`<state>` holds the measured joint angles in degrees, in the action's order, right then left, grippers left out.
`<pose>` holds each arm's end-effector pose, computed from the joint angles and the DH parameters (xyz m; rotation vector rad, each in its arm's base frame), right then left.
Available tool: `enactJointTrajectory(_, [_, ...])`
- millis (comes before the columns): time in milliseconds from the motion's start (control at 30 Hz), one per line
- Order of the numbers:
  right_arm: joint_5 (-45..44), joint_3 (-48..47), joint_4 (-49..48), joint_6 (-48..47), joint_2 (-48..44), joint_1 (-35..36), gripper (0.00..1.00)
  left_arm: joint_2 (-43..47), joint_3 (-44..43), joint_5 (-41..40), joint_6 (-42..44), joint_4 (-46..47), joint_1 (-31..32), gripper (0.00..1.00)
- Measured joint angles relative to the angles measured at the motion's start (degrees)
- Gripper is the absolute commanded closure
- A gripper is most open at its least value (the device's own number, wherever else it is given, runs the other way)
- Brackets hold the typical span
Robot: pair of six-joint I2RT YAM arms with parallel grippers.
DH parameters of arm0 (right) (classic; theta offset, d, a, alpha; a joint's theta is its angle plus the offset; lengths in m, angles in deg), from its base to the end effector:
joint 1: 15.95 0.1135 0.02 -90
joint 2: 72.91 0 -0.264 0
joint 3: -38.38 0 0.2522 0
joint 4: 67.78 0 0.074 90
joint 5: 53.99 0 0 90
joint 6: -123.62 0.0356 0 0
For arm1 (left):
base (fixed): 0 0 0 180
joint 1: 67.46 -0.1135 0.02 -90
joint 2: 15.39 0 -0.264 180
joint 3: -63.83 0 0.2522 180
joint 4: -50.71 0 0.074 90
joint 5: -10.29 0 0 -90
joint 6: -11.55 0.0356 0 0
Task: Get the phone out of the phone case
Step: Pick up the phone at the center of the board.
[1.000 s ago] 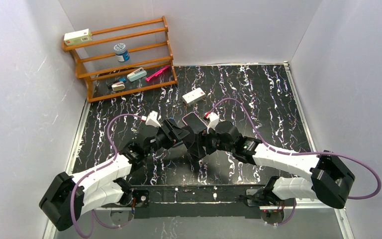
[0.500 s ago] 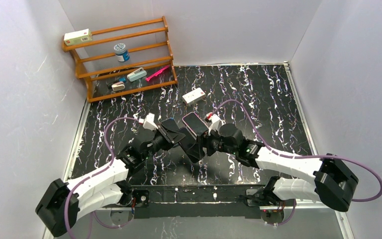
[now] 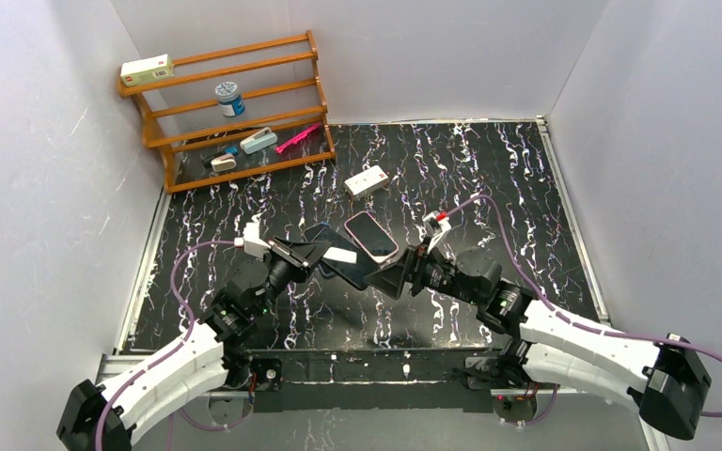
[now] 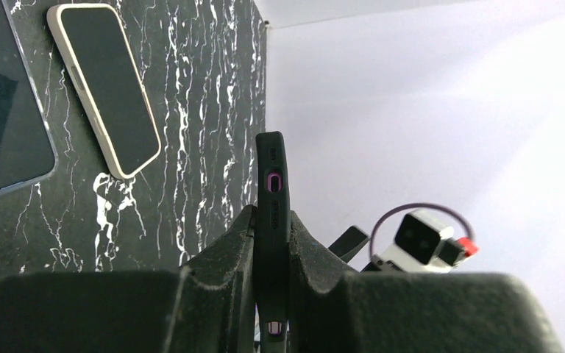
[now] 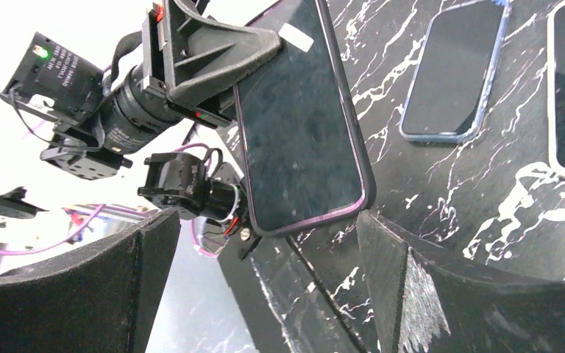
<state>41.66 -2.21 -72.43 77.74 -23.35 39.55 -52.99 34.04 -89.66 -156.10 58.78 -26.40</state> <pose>0.1144 0.1726 0.2669 -0.2667 1.8261 1.3647 0.1320 -0.1069 0.2408 -0.7017 1.6299 -1.4493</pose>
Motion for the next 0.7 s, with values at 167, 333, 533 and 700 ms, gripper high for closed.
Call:
enactJointTrajectory(167, [0.13, 4.68, -2.67, 5.55, -3.04, 0.00, 0.11, 2.08, 1.66, -2.62, -4.63, 1.42, -0.02, 1.00])
enactJointTrajectory(333, [1.68, 8.98, -7.87, 9.79, -1.75, 0.00, 0.21, 2.36, 1.66, -3.19, -7.28, 3.76, 0.00, 1.00])
enactJointTrajectory(533, [6.49, 8.87, -15.74, 11.30, 2.47, 0.00, 0.30, 2.16, 1.66, -2.86, -9.25, 5.60, 0.00, 1.00])
enactJointTrajectory(700, [8.90, 7.85, -20.57, 11.56, 4.11, 0.00, 0.38, 1.95, 1.64, -2.29, -10.27, 6.71, -0.02, 1.00])
